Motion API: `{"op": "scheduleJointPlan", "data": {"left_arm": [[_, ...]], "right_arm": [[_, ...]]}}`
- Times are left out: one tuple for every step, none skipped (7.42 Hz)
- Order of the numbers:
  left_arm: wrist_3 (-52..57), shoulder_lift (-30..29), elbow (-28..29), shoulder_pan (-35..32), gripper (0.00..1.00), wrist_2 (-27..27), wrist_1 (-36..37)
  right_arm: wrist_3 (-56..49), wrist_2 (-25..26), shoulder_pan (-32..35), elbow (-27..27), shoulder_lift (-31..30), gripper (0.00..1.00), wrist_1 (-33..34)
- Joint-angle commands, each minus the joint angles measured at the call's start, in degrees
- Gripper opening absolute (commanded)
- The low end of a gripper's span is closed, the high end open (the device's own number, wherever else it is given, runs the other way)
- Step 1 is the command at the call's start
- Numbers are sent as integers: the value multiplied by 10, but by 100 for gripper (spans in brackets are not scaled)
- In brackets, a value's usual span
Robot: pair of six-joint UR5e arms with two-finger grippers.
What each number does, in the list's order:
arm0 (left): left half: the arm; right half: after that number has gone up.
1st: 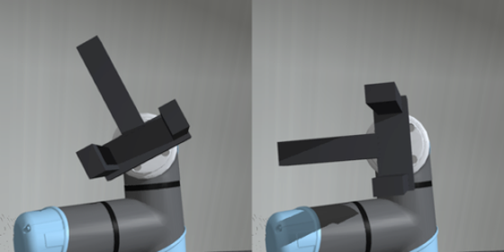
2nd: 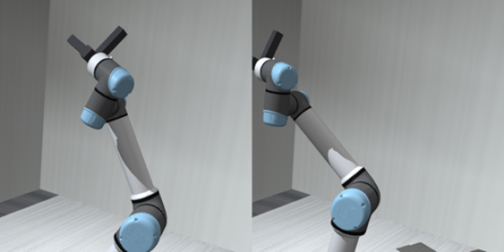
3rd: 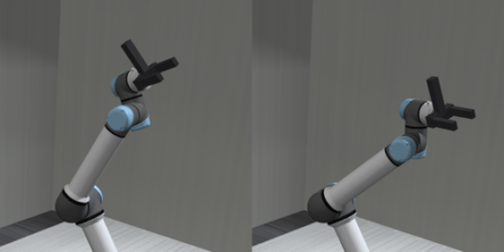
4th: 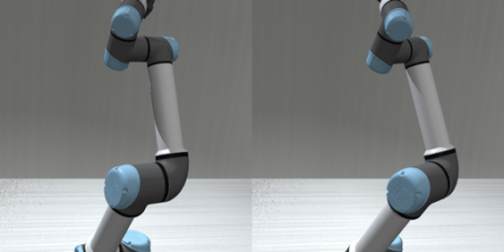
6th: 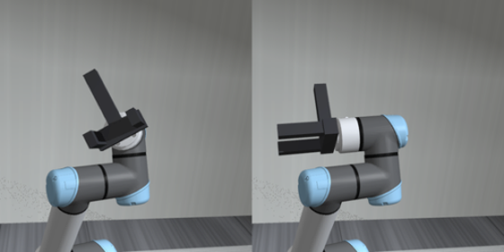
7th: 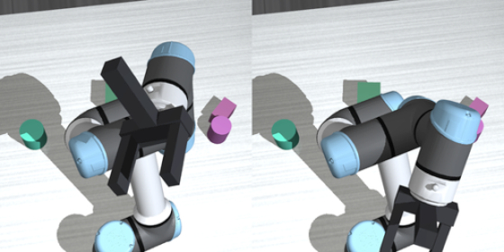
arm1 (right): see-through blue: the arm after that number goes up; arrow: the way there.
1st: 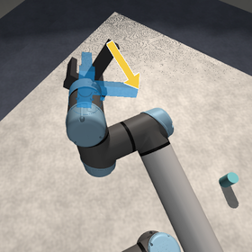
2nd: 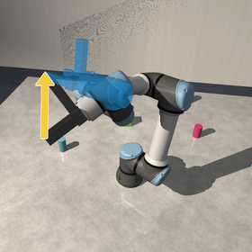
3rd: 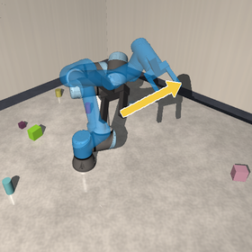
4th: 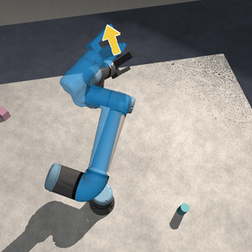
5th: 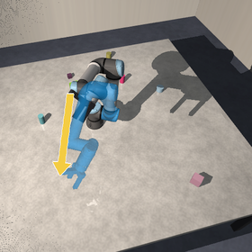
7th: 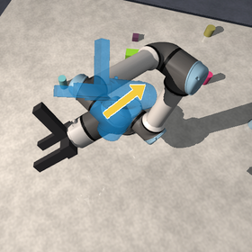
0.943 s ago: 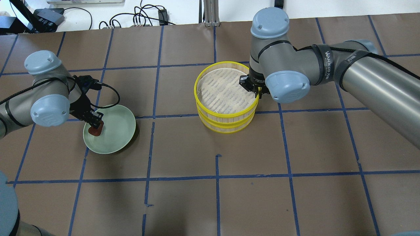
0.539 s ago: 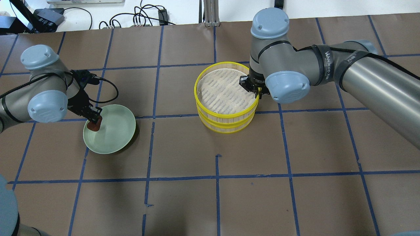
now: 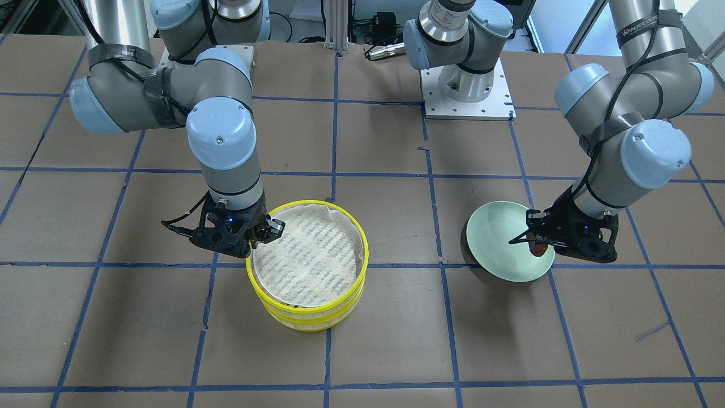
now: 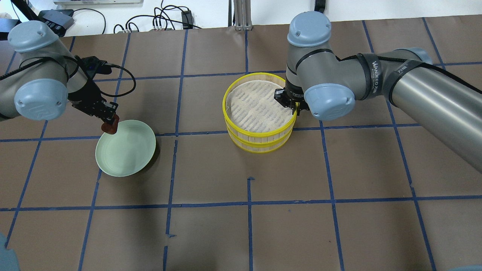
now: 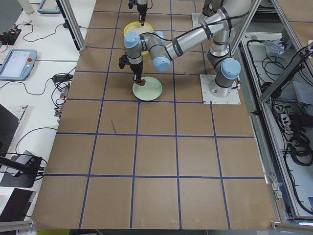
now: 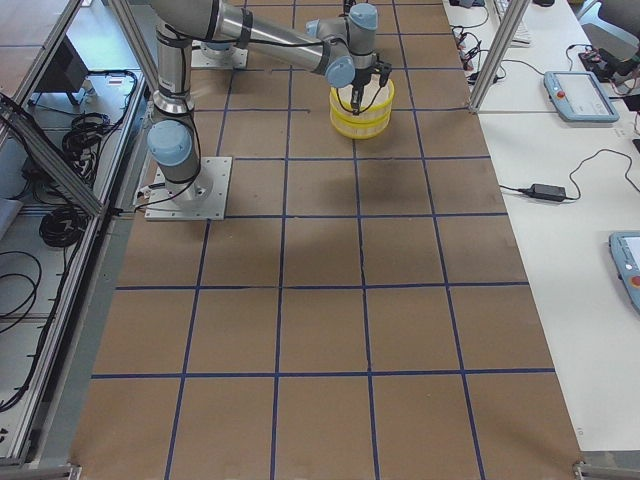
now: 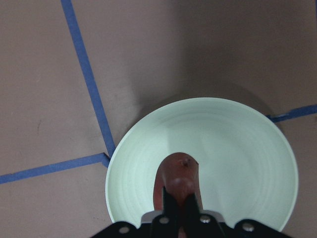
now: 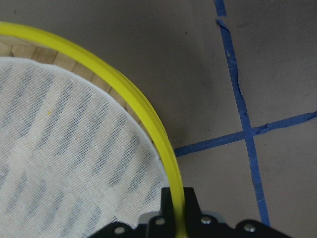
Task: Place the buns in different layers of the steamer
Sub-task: 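Grasp the brown bun on the plate with the left gripper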
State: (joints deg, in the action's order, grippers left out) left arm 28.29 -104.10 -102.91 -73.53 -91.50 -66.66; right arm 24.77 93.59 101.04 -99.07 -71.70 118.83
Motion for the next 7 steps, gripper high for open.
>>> {"op": "scheduleJointPlan", "data": {"left_arm": [[-6,1,8,-2,4,1,-13],[-6,1,8,-2,4,1,-14],[-8,1,8,-3,4,2,-16],[-8,1,9,-3,4,2,-16],[-8,1,9,-3,4,2,-16],[-10,-1,9,-3,4,3,-17],[-17,-1,12,-3,4,3,-20]], "right_arm": [[0,-1,0,1,6,11,17],[0,-1,0,2,9,11,20],[0,0,-1,-1,9,11,18],[0,2,-1,-2,9,12,18],[-1,2,-1,-4,9,14,17],[-2,2,-1,-9,9,15,15],[-2,2,-1,-11,9,17,17]]}}
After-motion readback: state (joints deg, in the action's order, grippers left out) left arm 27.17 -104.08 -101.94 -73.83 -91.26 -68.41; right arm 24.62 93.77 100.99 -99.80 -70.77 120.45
